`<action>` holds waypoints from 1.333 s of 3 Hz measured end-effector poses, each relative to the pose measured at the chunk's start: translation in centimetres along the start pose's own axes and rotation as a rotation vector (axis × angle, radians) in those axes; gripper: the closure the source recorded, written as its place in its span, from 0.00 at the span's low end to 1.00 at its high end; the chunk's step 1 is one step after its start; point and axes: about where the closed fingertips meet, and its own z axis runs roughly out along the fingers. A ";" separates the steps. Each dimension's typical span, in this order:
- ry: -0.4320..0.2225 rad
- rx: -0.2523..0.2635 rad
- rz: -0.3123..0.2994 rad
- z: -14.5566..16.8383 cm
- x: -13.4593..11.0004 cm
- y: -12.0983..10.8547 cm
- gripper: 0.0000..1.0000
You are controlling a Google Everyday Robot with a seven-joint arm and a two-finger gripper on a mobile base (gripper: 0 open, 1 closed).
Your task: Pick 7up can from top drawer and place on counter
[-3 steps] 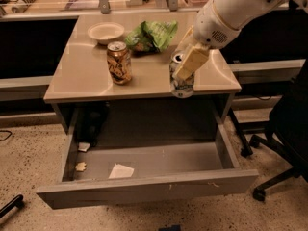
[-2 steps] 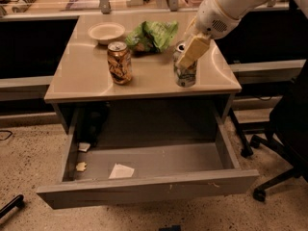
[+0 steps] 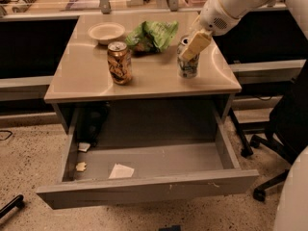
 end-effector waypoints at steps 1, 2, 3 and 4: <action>-0.018 0.006 0.025 1.1 0.9 -1.1 1.00; -0.022 -0.002 0.045 2.1 1.7 -1.7 1.00; -0.018 -0.021 0.066 3.2 2.7 -1.8 1.00; -0.018 -0.021 0.066 3.2 2.7 -1.8 0.82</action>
Offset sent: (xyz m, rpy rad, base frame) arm 0.0312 -0.0191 -0.0272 0.0503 0.0255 -0.0485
